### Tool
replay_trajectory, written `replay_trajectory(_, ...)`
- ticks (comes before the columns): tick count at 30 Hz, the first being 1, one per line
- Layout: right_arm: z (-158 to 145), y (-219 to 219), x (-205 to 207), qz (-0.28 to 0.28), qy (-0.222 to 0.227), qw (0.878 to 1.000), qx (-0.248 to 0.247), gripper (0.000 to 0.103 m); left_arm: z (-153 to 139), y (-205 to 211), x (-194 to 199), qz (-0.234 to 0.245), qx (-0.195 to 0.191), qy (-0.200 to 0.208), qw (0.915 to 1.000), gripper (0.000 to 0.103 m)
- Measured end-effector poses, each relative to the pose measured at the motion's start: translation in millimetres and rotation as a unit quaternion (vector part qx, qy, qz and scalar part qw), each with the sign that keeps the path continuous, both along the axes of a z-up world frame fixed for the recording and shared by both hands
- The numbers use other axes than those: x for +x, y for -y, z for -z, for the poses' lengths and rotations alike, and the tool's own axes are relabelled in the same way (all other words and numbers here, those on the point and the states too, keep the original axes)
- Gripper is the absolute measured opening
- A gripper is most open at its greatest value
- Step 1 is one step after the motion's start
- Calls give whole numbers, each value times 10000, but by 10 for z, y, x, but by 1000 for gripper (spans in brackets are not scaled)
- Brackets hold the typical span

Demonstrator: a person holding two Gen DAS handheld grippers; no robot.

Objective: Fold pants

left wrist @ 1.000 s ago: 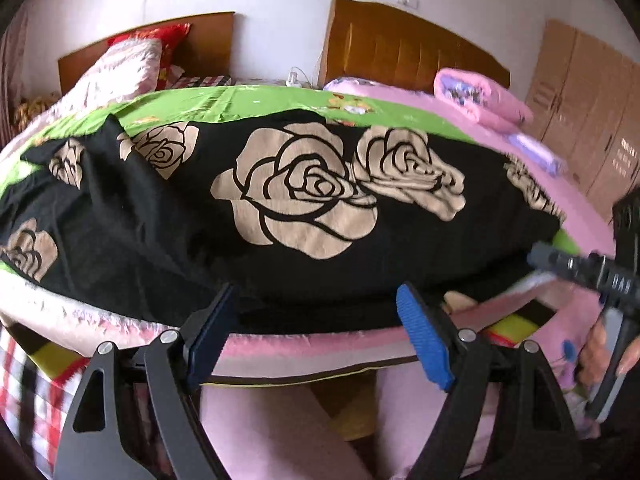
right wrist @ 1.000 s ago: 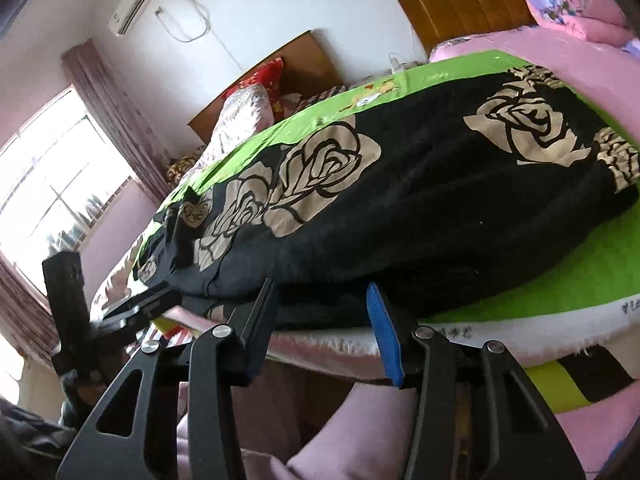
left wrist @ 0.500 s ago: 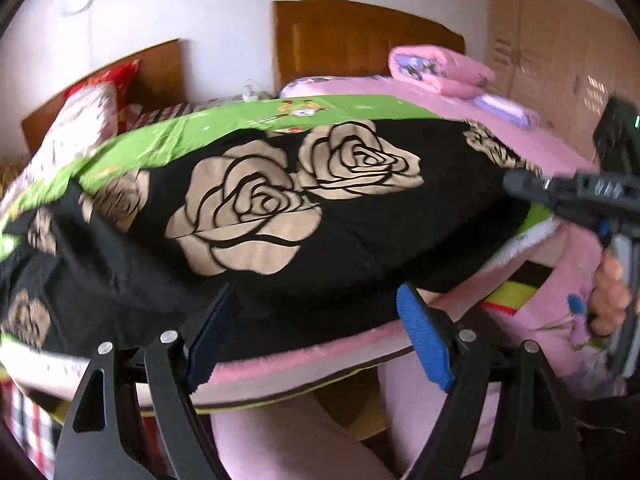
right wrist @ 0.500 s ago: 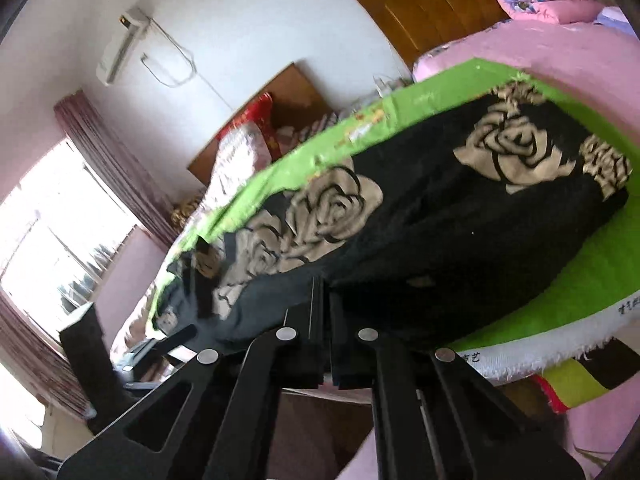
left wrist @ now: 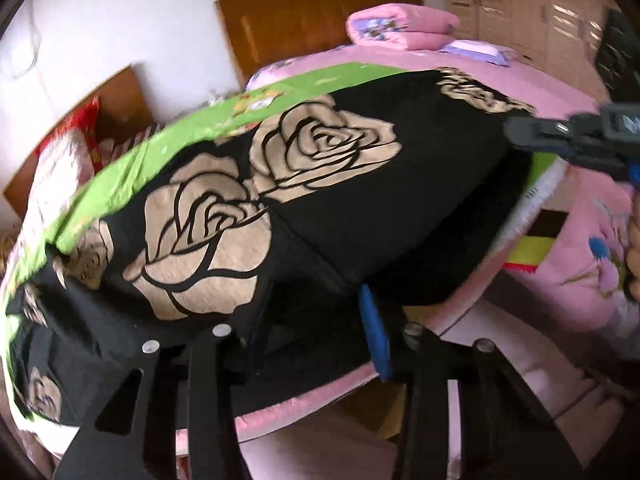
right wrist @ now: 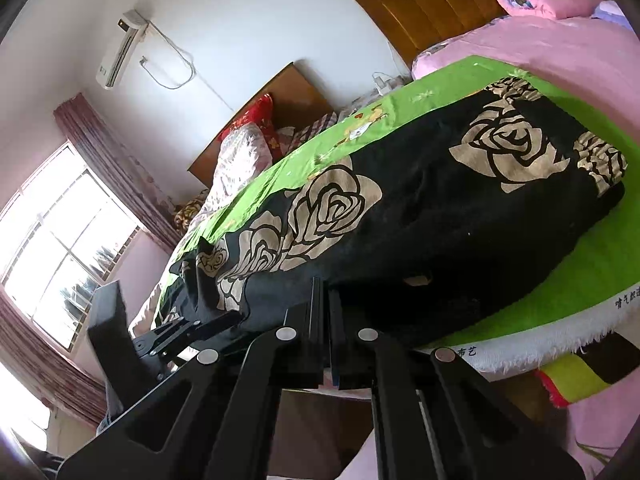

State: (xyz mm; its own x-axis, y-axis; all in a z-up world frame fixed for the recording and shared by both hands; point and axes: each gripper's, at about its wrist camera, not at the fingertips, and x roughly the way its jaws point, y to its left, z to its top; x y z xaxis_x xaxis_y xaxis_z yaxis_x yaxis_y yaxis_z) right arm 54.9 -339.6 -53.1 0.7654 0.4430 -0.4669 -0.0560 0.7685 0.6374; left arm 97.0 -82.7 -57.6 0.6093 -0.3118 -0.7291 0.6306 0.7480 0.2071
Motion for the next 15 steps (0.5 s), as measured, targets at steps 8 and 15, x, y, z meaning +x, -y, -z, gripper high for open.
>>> replay_trajectory(8, -26, -3, 7, 17, 19, 10000, 12, 6, 30, 20, 38, 276, -41, -166, 9995, 19)
replay_trajectory(15, -48, 0, -35, -24, 42, 10000, 50, 6, -254, -163, -36, 294, -623, -147, 9975, 6)
